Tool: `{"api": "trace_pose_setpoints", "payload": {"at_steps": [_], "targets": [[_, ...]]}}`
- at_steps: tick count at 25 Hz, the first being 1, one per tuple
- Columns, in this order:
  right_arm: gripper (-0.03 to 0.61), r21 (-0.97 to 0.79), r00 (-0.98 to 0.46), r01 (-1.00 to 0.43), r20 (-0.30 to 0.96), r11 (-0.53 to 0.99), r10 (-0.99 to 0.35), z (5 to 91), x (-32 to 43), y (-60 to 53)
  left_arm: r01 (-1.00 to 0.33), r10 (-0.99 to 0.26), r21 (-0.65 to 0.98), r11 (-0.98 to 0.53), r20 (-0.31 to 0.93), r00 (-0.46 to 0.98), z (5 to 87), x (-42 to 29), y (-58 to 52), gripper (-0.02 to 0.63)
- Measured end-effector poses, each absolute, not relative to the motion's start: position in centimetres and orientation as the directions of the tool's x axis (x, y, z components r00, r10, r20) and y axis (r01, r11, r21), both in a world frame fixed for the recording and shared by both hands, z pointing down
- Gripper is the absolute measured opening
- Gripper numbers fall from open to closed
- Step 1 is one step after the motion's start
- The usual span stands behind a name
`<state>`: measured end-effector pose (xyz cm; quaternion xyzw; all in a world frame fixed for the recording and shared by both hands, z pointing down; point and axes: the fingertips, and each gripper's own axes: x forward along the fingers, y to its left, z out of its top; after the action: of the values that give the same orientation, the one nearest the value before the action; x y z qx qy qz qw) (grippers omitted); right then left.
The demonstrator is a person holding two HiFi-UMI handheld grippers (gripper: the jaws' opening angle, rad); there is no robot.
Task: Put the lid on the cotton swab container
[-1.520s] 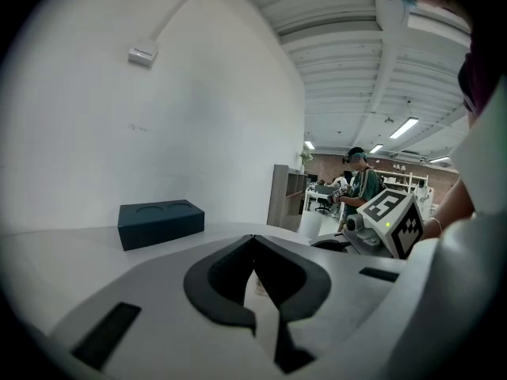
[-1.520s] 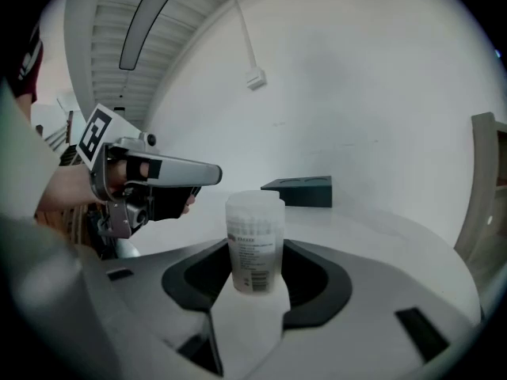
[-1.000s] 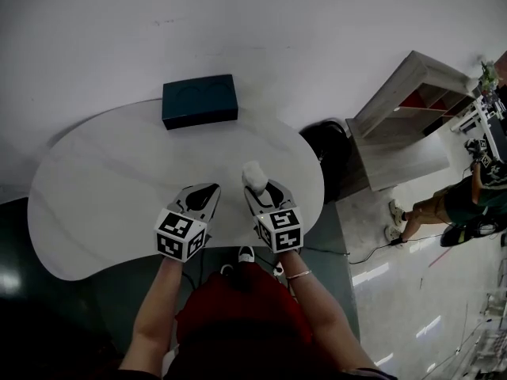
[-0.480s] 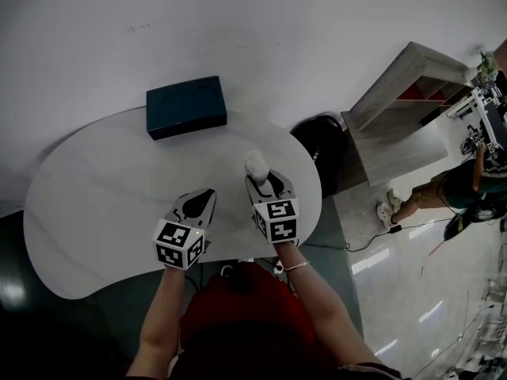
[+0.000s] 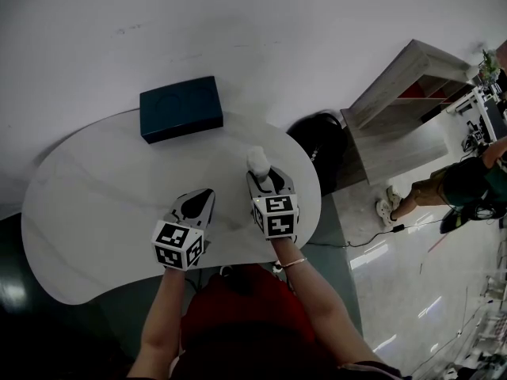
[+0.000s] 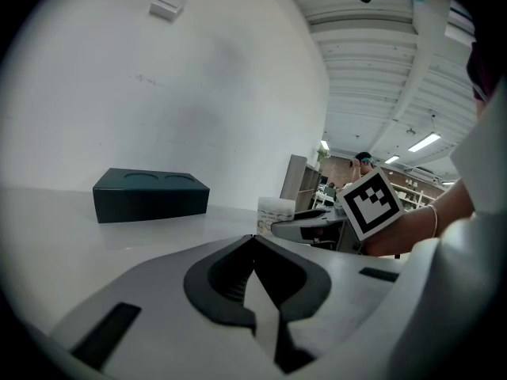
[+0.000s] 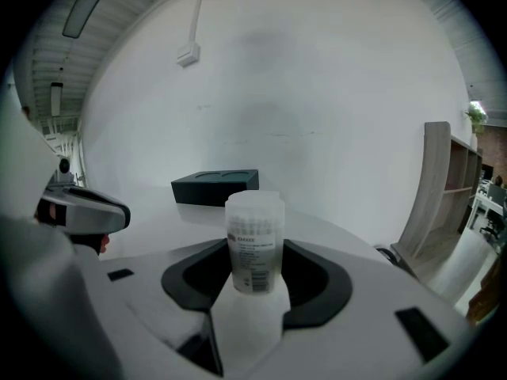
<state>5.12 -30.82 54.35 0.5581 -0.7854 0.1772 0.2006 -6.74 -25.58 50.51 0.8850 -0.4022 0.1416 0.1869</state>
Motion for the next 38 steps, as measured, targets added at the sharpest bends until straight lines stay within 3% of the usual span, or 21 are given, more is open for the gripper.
{"api": "trace_pose_setpoints", "payload": {"at_steps": [38], "targets": [[0.204,-0.071,-0.246,-0.965,0.579,0.252,-0.777,56.6,5.8,-31.5,-0.780,-0.668,0.243,-0.577,0.409,0.622,51.2,-6.8,-26.1,0.023]]}}
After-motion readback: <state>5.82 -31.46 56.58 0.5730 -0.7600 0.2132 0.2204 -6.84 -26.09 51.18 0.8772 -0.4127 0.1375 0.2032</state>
